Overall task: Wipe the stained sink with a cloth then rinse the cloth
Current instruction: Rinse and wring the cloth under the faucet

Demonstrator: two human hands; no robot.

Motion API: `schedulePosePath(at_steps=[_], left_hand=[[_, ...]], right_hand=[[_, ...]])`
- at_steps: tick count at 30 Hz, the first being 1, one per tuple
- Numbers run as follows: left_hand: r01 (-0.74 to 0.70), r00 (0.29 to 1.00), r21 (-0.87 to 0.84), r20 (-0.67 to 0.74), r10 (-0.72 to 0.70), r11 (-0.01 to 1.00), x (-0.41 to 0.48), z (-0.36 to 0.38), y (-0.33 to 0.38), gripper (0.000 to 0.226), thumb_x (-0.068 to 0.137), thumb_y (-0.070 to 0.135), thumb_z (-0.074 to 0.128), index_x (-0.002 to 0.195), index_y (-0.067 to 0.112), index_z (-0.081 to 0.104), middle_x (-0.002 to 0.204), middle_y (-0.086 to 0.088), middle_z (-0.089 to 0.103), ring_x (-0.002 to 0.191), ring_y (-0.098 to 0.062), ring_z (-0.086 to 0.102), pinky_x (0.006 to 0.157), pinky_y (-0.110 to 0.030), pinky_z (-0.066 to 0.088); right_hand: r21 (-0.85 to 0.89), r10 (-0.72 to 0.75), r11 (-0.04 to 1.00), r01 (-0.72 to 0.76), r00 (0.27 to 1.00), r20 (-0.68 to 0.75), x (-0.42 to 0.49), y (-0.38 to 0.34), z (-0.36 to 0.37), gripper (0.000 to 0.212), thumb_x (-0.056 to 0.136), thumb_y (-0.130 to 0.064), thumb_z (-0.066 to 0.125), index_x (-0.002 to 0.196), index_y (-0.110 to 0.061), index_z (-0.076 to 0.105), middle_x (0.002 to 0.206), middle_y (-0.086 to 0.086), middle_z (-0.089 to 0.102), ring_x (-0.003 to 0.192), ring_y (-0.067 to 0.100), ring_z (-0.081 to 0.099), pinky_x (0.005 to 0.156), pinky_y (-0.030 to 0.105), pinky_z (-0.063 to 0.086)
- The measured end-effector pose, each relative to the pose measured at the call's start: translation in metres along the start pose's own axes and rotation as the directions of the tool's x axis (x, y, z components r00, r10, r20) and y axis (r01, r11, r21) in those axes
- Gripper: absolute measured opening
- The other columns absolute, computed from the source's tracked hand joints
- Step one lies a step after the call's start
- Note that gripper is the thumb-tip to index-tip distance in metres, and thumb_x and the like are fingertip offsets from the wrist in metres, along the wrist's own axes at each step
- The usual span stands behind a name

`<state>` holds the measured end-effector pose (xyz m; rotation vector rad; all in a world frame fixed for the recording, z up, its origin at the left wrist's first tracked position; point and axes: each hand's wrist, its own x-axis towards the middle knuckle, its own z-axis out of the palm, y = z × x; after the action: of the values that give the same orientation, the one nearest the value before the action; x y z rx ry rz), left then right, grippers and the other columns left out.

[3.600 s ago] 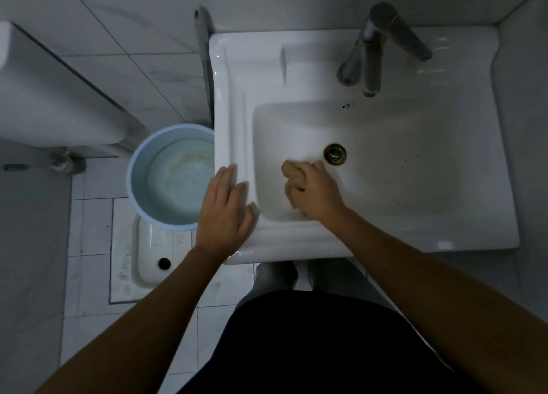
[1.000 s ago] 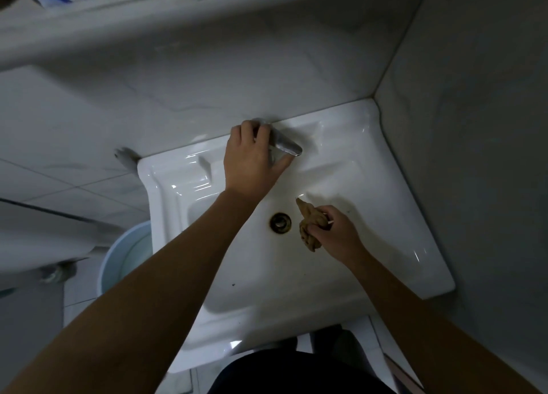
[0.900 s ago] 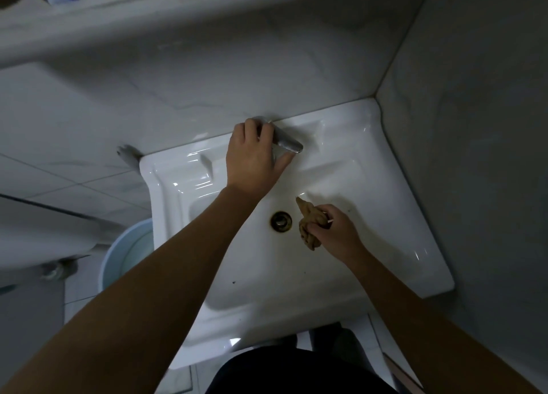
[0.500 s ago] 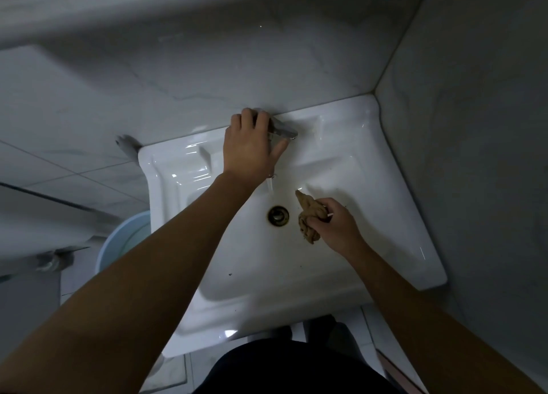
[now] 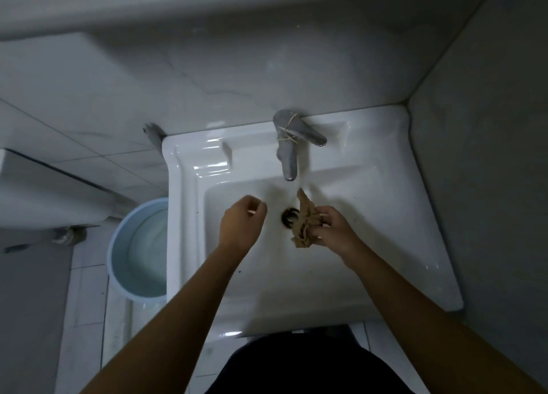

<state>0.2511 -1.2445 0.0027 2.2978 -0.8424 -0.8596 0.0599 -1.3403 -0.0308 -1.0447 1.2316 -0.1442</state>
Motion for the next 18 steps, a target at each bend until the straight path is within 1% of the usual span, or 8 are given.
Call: schedulePosePath(at_steps=[3,7,9,11,12,14,16,18], left_hand=[[0.154,0.981,-0.191,0.147,-0.126,0.969,0.009,0.011,-0.01,0.023,0.096,0.036,0.061,0.09,0.016,0.072,0.089,-0.001,0.076,0.086,-0.02,0.074,0.086,-0.043,0.059],[0.241,0.957,-0.34,0.241,-0.163,0.909,0.037,0.028,0.004,0.023,0.096,0.034,0.066,0.101,0.013,0.071,0.097,-0.005,0.075,0.092,-0.022,0.072,0.08,-0.035,0.056],[0.261,0.945,-0.345,0.283,-0.166,0.902,0.053,0.038,0.011,0.021,0.095,0.032,0.067,0.105,0.014,0.065,0.099,-0.006,0.072,0.089,-0.02,0.068,0.077,-0.034,0.056],[0.248,0.952,-0.354,0.259,-0.161,0.902,0.066,0.047,0.012,0.014,0.094,0.025,0.068,0.101,0.015,0.061,0.096,-0.006,0.07,0.082,-0.019,0.065,0.067,-0.027,0.054],[0.235,0.958,-0.37,0.242,-0.151,0.899,0.07,0.049,0.012,0.007,0.095,0.021,0.067,0.096,0.017,0.061,0.091,-0.004,0.069,0.078,-0.017,0.063,0.061,-0.021,0.051],[0.223,0.965,-0.41,0.225,-0.139,0.884,0.071,0.05,0.013,0.012,0.096,0.015,0.065,0.086,0.021,0.063,0.083,0.001,0.067,0.071,-0.011,0.062,0.053,-0.012,0.046],[0.245,0.962,-0.454,0.224,-0.156,0.857,0.071,0.05,0.013,0.015,0.096,0.015,0.064,0.082,0.02,0.065,0.08,0.001,0.068,0.069,-0.008,0.062,0.054,-0.014,0.048],[0.279,0.954,-0.491,0.239,-0.181,0.825,0.07,0.049,0.013,0.012,0.097,0.014,0.062,0.085,0.013,0.065,0.083,-0.005,0.068,0.073,-0.014,0.063,0.062,-0.023,0.054]], right_hand=[[0.012,0.003,1.0,-0.004,0.998,0.067,0.021,-0.021,0.016,0.045,0.08,0.012,0.06,0.115,-0.016,0.058,0.121,0.013,0.063,0.104,0.026,0.067,0.079,0.038,0.062],[-0.032,-0.008,0.999,0.012,0.993,0.118,0.059,-0.042,0.03,0.046,0.064,0.001,0.06,0.1,-0.028,0.066,0.102,0.01,0.072,0.098,0.033,0.07,0.088,0.058,0.057],[-0.035,-0.028,0.999,0.033,0.993,0.118,0.073,-0.044,0.032,0.041,0.063,-0.005,0.06,0.096,-0.026,0.07,0.093,0.007,0.073,0.096,0.032,0.07,0.093,0.056,0.056],[0.028,-0.031,0.999,0.029,0.995,0.095,0.079,-0.046,0.032,0.028,0.075,-0.007,0.064,0.099,-0.019,0.071,0.088,0.004,0.074,0.09,0.025,0.072,0.09,0.047,0.056],[0.052,-0.037,0.998,0.033,0.996,0.079,0.082,-0.045,0.031,0.022,0.081,-0.008,0.066,0.1,-0.018,0.071,0.089,0.003,0.075,0.088,0.022,0.072,0.088,0.043,0.057],[0.042,-0.05,0.998,0.05,0.999,0.006,0.086,-0.043,0.028,0.02,0.084,-0.015,0.07,0.105,-0.018,0.071,0.097,0.005,0.076,0.093,0.024,0.073,0.09,0.045,0.059],[-0.004,-0.056,0.998,0.056,0.998,-0.041,0.087,-0.042,0.026,0.031,0.081,-0.023,0.075,0.11,-0.016,0.07,0.103,0.009,0.075,0.097,0.028,0.072,0.091,0.047,0.058],[0.0,-0.024,1.0,0.024,1.0,0.002,0.088,-0.043,0.026,0.042,0.08,-0.029,0.075,0.12,-0.018,0.068,0.11,0.007,0.075,0.099,0.023,0.073,0.092,0.043,0.058]])
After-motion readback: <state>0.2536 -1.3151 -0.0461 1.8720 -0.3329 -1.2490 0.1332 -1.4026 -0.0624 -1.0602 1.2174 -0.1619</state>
